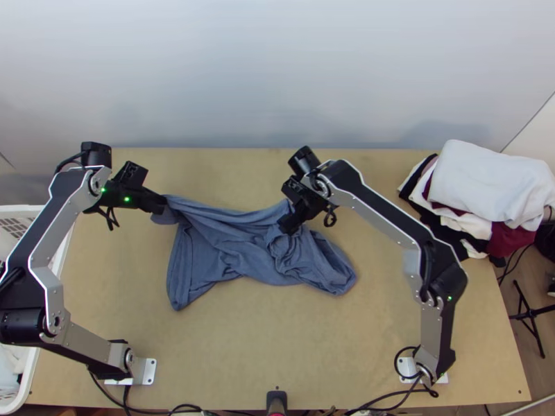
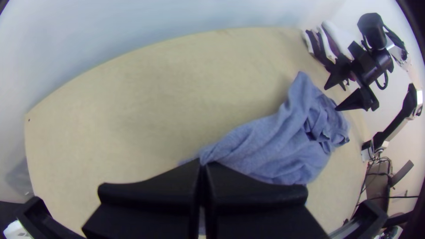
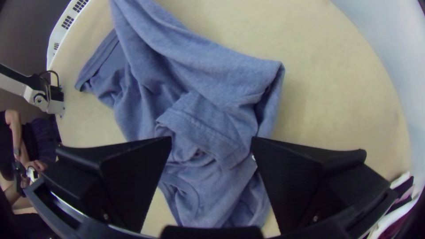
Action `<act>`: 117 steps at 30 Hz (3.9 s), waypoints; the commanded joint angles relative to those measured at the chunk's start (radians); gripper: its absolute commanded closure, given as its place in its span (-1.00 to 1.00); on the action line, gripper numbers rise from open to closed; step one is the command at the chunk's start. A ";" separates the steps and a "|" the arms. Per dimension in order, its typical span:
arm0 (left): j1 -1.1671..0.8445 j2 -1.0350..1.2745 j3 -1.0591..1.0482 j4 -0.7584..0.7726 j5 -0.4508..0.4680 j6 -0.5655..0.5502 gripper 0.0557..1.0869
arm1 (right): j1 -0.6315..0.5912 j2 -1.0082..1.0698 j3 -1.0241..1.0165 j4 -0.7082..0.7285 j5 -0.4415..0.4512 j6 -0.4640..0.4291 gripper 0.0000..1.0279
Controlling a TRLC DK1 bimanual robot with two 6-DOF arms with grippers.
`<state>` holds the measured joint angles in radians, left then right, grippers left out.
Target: Fold the t-shirt
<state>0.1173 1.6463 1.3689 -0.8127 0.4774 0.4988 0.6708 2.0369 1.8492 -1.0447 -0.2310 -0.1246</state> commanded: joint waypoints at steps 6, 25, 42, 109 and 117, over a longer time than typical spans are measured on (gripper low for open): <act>0.012 -0.014 -0.005 -0.032 0.004 0.024 0.93 | 0.049 0.052 -0.002 0.060 0.079 -0.018 -0.45; 0.018 -0.045 -0.027 -0.043 0.006 0.035 0.93 | 0.015 0.069 -0.048 0.160 0.162 -0.070 -0.35; 0.038 -0.062 -0.044 -0.045 0.006 0.044 0.93 | 0.033 -0.004 -0.084 0.207 0.167 -0.122 0.94; 0.275 -0.738 -0.333 -0.517 0.184 0.362 0.93 | 0.049 -0.377 -0.446 -0.546 -0.605 -0.230 -0.91; 0.268 -0.741 -0.343 -0.543 0.196 0.360 0.93 | -0.162 -0.336 -0.542 -0.483 -0.554 -0.136 -0.86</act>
<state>0.3813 0.9230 1.0332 -1.3235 0.6659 0.8402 0.6689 1.6688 1.3495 -1.5486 -0.7902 -0.3035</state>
